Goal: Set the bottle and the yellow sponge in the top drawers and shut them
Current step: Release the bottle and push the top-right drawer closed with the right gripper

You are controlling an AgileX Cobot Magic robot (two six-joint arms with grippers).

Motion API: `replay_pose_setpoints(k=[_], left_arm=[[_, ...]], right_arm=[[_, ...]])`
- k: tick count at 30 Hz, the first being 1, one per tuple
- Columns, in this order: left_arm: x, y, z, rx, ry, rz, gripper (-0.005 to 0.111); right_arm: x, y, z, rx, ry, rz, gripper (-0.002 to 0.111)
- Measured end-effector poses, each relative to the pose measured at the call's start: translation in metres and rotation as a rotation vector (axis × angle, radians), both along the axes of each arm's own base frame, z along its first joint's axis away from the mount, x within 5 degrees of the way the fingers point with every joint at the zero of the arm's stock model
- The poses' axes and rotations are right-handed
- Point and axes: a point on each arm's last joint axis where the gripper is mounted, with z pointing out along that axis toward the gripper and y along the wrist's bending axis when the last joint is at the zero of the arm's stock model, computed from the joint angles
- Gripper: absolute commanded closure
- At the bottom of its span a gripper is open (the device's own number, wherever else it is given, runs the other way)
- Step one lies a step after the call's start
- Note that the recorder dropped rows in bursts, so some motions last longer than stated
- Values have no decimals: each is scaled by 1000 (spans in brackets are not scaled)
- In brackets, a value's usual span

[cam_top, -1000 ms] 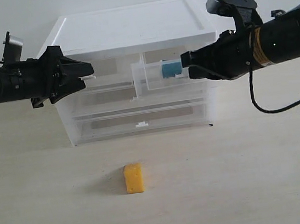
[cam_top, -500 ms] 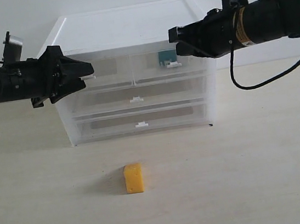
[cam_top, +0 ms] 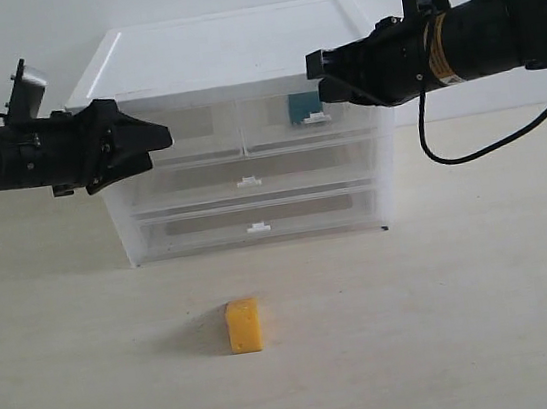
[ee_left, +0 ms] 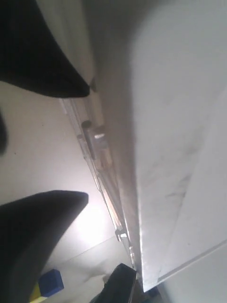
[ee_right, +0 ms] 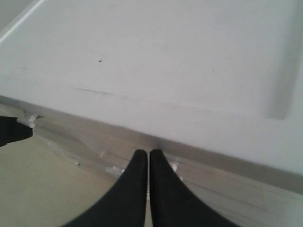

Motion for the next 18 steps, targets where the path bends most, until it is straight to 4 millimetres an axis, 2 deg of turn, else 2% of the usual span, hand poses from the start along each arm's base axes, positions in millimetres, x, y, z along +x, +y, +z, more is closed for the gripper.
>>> replay_pose_setpoints(k=[7,9,15,18], left_arm=[[-3,2,-7,136,-26,-71,51],[-4,1,-6,98,18,-55,51],[0,3,12,-118,59,-23,51],[1,4,14,-152,79,-7,51]], right_arm=[[0,0,1,-4,-6,7,108],[0,1,1,-6,-7,13,108],[-1,3,2,3,-4,38,108],[-2,3,3,5,-4,48,108]])
